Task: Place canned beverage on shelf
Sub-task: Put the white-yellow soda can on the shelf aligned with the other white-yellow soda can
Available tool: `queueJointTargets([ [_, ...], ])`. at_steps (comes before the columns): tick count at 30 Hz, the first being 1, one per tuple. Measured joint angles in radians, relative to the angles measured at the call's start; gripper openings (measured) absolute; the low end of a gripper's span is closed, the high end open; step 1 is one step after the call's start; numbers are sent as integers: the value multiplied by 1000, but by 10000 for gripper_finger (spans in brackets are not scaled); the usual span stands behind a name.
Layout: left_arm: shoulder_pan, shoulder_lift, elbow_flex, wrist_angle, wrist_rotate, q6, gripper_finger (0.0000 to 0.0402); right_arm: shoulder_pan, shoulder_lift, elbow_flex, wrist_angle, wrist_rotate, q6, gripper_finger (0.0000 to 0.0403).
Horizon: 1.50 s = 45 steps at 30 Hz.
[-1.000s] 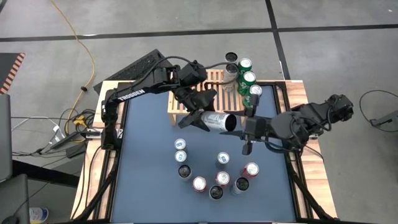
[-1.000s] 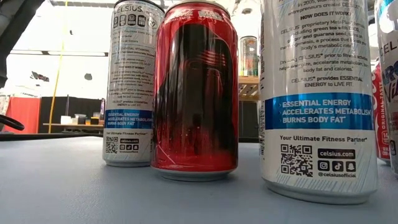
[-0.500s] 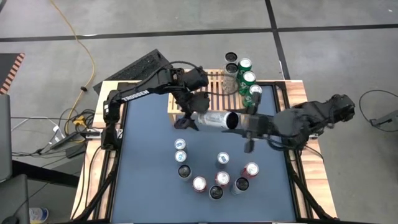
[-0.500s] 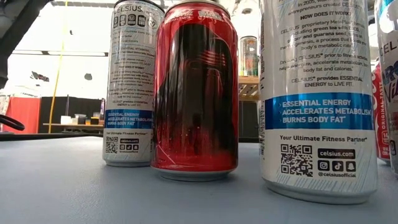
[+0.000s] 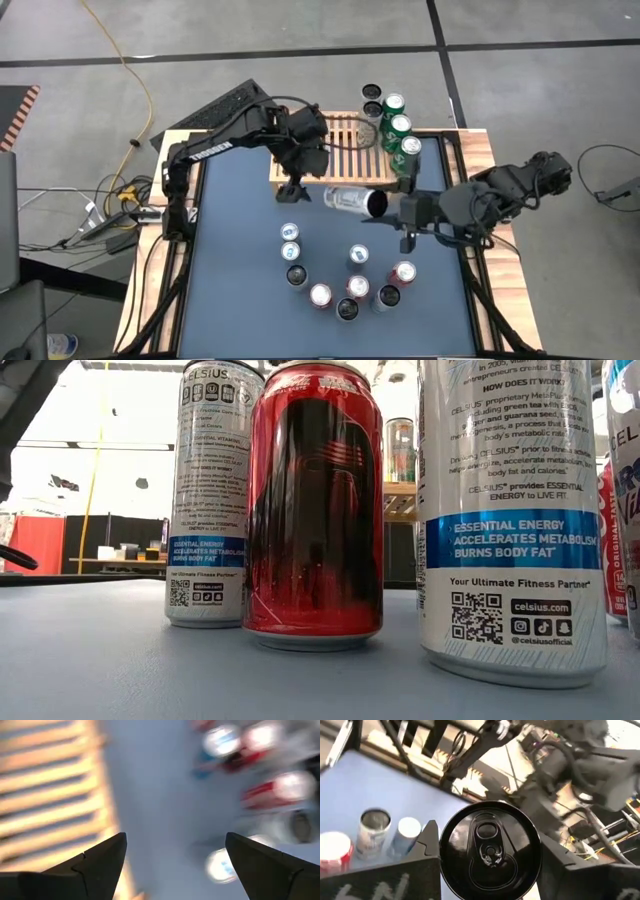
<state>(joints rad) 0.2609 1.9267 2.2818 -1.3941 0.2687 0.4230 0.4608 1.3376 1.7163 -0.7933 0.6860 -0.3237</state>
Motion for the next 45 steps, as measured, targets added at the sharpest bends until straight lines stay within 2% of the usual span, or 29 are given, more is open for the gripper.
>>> queueJointTargets([
  [2, 14, -7, 0, -10, -125, -11, 329, 9, 0, 0, -38, 14, -14, 167],
  [4, 28, -22, 0, -6, -172, -13, 329, 7, 0, -1, -56, 64, 20, 167],
  [6, 40, -39, 0, 9, -153, -32, 329, -23, 0, 7, -91, 70, 93, 167],
  [10, 66, -69, 1, 35, -109, -96, 330, -122, 5, 62, -236, 9, 297, 167],
  [14, 79, -102, 2, 74, -44, -142, 330, -228, 9, 96, -347, -106, 413, 167],
  [18, 80, -103, 2, 118, 59, -179, 330, -341, 12, 97, -373, -224, 443, 167],
  [20, 80, -102, 2, 124, 90, -199, 330, -402, 28, 97, -386, -248, 448, 167],
  [25, 74, -96, 2, 133, 91, -217, 330, -517, 74, 98, -405, -262, 406, 167],
  [31, 65, -85, 2, 180, 93, -232, 330, -623, 154, 95, -420, -402, 375, 167],
  [36, 66, -85, 2, 202, 83, -261, 329, -671, 183, 97, -424, -401, 431, 167],
  [45, 64, -79, 2, 262, 83, -295, 329, -700, 189, 98, -435, -370, 678, 167],
])
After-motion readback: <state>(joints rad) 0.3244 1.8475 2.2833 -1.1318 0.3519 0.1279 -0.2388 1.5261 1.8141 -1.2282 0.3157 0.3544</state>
